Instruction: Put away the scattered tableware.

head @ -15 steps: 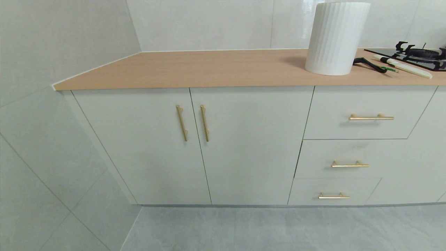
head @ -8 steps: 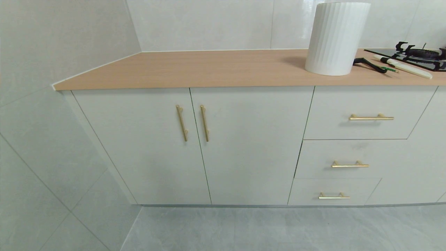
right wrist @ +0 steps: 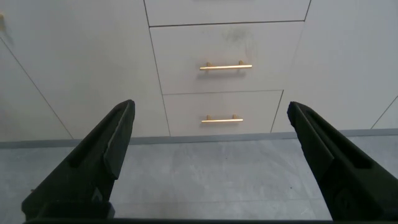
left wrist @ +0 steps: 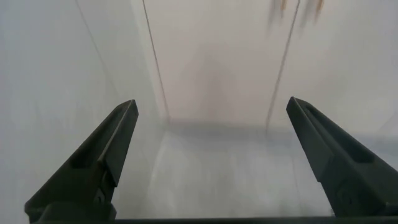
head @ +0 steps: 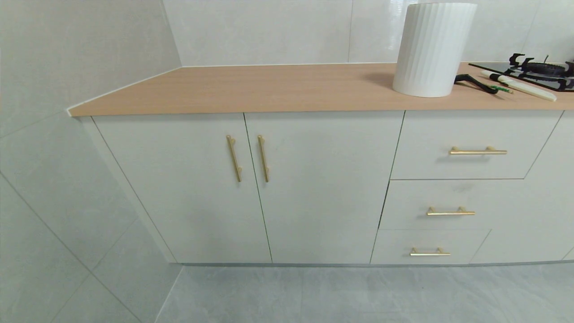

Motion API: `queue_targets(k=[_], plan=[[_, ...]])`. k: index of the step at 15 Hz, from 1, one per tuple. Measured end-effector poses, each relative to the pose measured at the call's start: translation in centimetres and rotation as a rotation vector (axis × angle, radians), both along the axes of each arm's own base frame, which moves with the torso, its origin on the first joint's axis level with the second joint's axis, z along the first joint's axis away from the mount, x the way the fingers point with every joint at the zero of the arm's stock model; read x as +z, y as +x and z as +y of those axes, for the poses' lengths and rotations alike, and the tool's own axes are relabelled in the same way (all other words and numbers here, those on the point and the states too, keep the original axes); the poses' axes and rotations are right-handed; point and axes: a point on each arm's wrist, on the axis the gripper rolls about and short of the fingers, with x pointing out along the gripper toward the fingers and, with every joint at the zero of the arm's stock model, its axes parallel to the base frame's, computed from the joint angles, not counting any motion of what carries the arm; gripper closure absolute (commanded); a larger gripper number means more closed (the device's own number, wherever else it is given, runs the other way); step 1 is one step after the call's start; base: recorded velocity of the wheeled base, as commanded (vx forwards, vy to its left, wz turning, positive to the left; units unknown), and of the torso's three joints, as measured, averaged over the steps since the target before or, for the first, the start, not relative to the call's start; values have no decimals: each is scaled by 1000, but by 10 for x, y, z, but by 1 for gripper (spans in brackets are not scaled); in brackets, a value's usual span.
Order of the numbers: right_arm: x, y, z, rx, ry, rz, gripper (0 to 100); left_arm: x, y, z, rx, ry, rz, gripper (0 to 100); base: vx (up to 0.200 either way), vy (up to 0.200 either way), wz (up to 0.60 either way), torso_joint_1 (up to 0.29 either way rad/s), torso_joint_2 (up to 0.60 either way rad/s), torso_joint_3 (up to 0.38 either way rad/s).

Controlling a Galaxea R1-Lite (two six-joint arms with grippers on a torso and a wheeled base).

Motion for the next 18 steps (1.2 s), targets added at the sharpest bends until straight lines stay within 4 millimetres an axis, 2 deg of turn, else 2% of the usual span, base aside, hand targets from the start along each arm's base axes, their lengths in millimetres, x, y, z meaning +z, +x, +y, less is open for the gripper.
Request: queue_targets(k=[5,16,18], plan=[[0,0,0,0,0,1,0,-19,4,-2,-118,-10,106,0,0,0,0,0,0,0],[0,0,0,2,1,1,0,-20,5,-2,-119,-12,108,0,0,0,0,0,0,0],[0,0,0,3,1,1,0,-20,5,-2,-118,-12,108,0,0,-200,0,7,5,7]])
